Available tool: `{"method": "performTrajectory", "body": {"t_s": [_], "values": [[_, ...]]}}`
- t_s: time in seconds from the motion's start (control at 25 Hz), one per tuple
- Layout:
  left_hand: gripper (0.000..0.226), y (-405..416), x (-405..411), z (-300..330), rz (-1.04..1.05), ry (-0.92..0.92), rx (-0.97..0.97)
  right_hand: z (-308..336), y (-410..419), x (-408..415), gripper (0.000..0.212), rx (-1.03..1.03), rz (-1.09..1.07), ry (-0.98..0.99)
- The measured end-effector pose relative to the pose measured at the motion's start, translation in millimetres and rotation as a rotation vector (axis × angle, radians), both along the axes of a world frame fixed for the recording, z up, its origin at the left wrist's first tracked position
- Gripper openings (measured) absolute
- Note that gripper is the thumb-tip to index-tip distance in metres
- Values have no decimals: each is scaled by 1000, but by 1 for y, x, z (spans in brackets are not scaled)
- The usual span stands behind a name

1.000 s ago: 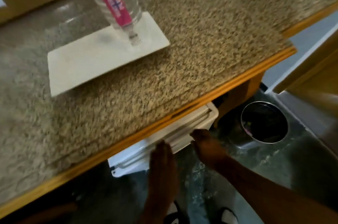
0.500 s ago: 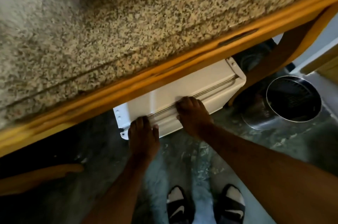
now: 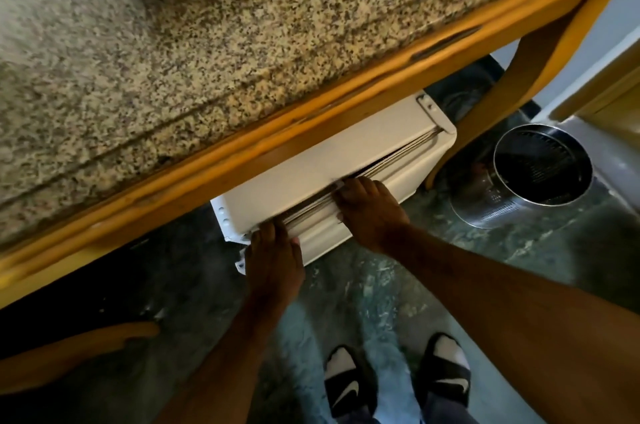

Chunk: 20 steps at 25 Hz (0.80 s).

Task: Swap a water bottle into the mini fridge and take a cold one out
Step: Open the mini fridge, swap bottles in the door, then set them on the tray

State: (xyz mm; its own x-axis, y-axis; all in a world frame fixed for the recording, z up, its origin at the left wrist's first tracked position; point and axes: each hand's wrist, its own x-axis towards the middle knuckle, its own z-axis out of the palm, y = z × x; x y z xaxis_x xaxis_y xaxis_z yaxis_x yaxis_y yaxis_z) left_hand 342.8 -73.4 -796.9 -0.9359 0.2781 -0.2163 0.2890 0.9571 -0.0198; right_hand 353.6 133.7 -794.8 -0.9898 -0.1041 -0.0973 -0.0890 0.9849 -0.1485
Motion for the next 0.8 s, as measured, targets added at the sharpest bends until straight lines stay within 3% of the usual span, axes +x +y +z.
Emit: {"method": "performTrajectory", "body": {"t_s": [0.16,0.32,0.52,0.8], "values": [[38,-3,50,6,-42,-88,6,-5,3,41,41,-36,-34,46],[20,1,100,21,-226,-116,32,-2,-1,93,48,-90,-242,-30],[38,30,117,19,-509,-106,106,0,7,151,47,-113,-398,-47],[43,123,113,23,-607,-68,124,-8,70,255,56,-44,-567,-24]]}}
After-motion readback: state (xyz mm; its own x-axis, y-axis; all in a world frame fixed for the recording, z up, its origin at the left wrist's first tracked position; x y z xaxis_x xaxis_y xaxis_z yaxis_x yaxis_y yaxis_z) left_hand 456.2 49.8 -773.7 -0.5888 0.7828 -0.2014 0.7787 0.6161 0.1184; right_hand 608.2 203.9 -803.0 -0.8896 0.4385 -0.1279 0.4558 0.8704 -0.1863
